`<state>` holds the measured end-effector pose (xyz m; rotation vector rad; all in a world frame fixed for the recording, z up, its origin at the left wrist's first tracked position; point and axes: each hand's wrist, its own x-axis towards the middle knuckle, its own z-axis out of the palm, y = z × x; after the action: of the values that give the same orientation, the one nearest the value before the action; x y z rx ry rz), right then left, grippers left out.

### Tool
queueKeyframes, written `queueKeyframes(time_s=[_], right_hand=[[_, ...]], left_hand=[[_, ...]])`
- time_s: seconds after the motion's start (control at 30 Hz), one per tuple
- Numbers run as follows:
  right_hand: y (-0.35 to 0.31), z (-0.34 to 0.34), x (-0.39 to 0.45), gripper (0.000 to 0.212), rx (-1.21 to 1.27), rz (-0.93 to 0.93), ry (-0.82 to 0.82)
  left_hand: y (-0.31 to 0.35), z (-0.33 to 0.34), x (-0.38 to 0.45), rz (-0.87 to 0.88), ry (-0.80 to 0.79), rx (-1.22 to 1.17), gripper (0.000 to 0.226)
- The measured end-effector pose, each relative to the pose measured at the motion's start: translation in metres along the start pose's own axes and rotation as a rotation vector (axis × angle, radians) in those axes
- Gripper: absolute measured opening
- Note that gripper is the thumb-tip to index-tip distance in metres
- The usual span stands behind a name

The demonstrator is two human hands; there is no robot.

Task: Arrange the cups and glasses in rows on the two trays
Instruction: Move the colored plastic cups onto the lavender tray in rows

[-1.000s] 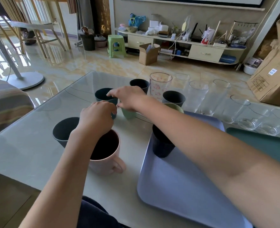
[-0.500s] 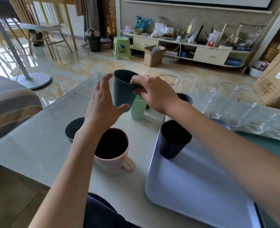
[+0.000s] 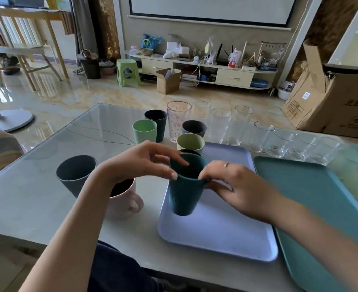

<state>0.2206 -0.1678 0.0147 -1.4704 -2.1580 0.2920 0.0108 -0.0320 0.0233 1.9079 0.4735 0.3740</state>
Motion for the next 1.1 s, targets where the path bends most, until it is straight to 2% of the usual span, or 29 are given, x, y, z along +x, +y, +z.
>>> queueKeyframes(time_s=[0.1, 0.17, 0.3, 0.5, 0.87, 1.1], right_hand=[[0.005, 0.018, -0.012, 0.018, -0.063, 0.015, -0.032], [0.009, 0.032, -0.017, 0.026, -0.098, 0.004, -0.056], [0.011, 0.05, -0.019, 0.022, -0.167, -0.03, -0.049], [0.009, 0.051, -0.016, 0.019, -0.2, -0.053, -0.037], [0.006, 0.054, -0.013, 0.023, -0.235, -0.066, 0.003], [0.004, 0.045, -0.015, 0.039, -0.155, 0.016, -0.095]], left_hand=[[-0.007, 0.001, 0.001, -0.112, -0.039, 0.11, 0.023], [-0.011, 0.0, 0.0, -0.187, -0.101, 0.165, 0.02], [-0.013, 0.003, 0.0, -0.301, -0.201, 0.248, 0.019], [-0.013, 0.004, 0.005, -0.347, -0.11, 0.182, 0.007], [-0.015, 0.0, 0.002, -0.319, -0.123, 0.244, 0.013], [-0.013, -0.001, 0.001, -0.312, -0.101, 0.242, 0.016]])
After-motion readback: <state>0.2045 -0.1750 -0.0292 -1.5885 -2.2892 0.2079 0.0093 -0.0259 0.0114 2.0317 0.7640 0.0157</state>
